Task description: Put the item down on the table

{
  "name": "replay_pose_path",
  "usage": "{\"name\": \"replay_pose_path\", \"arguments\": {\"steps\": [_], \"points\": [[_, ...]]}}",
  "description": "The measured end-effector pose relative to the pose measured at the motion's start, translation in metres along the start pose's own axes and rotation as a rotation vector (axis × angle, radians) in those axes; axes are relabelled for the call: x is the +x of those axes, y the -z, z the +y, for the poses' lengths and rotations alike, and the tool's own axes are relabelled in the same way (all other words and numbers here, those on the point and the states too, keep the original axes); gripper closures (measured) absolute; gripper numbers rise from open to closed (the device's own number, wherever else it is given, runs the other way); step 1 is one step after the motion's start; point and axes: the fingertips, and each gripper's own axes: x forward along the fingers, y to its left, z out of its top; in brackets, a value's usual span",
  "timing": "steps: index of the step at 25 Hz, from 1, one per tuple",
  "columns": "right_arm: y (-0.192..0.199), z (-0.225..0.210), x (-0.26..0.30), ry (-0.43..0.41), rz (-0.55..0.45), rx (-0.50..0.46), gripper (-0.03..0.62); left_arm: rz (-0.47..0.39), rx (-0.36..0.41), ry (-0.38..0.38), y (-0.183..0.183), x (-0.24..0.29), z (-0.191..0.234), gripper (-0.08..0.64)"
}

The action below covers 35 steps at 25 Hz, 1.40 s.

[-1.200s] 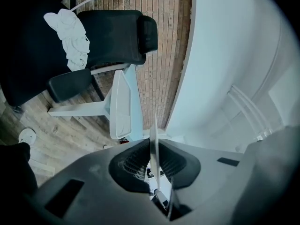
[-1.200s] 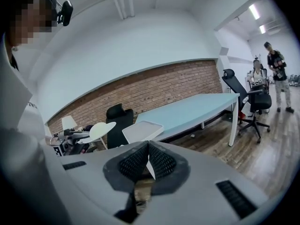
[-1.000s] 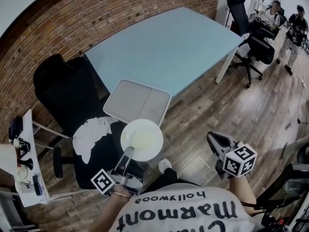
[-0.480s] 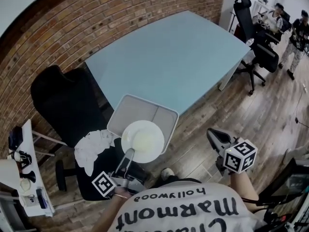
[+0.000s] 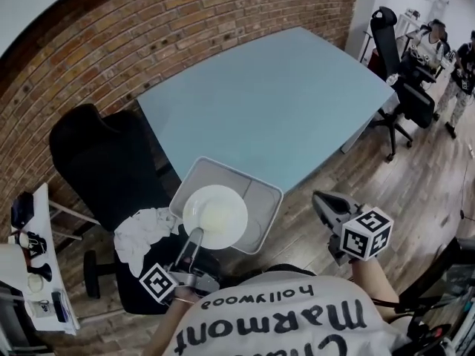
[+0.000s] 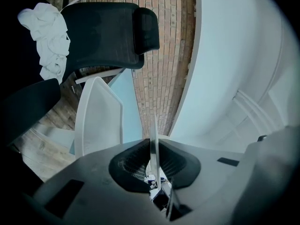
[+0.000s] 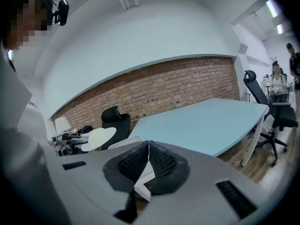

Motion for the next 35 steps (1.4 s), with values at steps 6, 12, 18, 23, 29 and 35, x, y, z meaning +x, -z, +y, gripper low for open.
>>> {"name": "replay_pose_path", "arguments": {"steps": [6,12,18,23,29,35], "points": [[-0.005,0.002,0.028,-0.106,0.043,-0.041,0.581,-0.075,0.04,-0.014,0.004,-0.007,-0.007,0.528],[-0.017,-0.005,0.072,-0.275,0.083,-0.067,0.581,-0.185,0.079,-0.048,0.013,-0.015,-0.014,0.528],[-0.029,-0.001,0.115,-0.464,0.165,-0.152,0.581,-0.409,0.063,-0.085,0.026,-0.02,-0.012,0.528],[-0.027,-0.024,0.126,-0.568,0.235,-0.19,0.581,-0.512,0.054,-0.123,0.061,-0.012,-0.006,0.528],[-0.01,-0.041,0.136,-0.684,0.31,-0.227,0.581,-0.621,0.053,-0.159,0.1,-0.004,0.007,0.528],[0.011,-0.05,0.14,-0.798,0.403,-0.312,0.581,-0.745,0.025,-0.164,0.132,0.003,0.023,0.528]]}}
